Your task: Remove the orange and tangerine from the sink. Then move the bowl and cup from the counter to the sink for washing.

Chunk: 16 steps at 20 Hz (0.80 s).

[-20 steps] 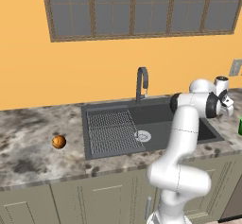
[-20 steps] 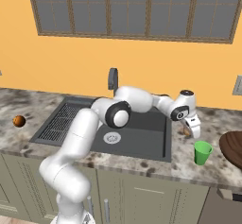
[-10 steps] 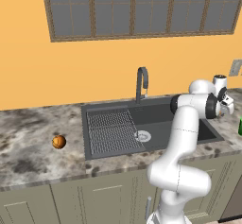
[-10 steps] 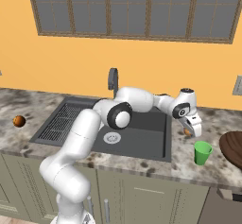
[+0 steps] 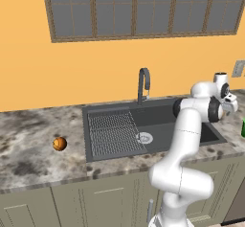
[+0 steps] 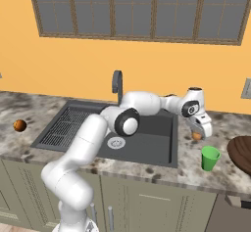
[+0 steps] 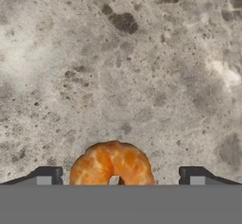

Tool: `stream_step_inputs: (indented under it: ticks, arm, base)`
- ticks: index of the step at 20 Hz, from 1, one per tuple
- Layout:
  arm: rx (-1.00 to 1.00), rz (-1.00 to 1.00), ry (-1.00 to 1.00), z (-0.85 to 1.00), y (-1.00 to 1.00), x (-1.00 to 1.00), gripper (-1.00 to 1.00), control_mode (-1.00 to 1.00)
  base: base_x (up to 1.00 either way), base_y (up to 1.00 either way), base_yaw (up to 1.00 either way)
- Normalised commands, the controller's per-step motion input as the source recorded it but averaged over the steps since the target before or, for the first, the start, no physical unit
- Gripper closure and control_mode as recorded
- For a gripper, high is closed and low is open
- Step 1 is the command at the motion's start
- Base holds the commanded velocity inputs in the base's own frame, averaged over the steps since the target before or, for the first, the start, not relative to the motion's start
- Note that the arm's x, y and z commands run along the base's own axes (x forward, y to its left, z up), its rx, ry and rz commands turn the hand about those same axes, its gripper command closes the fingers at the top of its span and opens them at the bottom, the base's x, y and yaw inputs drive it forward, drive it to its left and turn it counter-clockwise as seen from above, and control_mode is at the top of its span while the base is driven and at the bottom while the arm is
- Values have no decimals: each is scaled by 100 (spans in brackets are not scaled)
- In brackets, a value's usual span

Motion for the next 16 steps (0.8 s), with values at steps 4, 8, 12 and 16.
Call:
stream_step_inputs:
  ticks: [4, 8, 12, 16]
  arm:
    - [0, 5, 2, 21, -3, -1, -100, -100]
    - [0, 6, 0, 25, 1, -6, -100, -100]
    - [4, 9, 0, 23, 1, -20, -100, -100]
    - [7, 13, 0, 22, 7, -26, -100, -100]
  base:
    - [0, 0, 0]
    - [0, 0, 0]
    - [0, 0, 0]
    - [0, 0, 0]
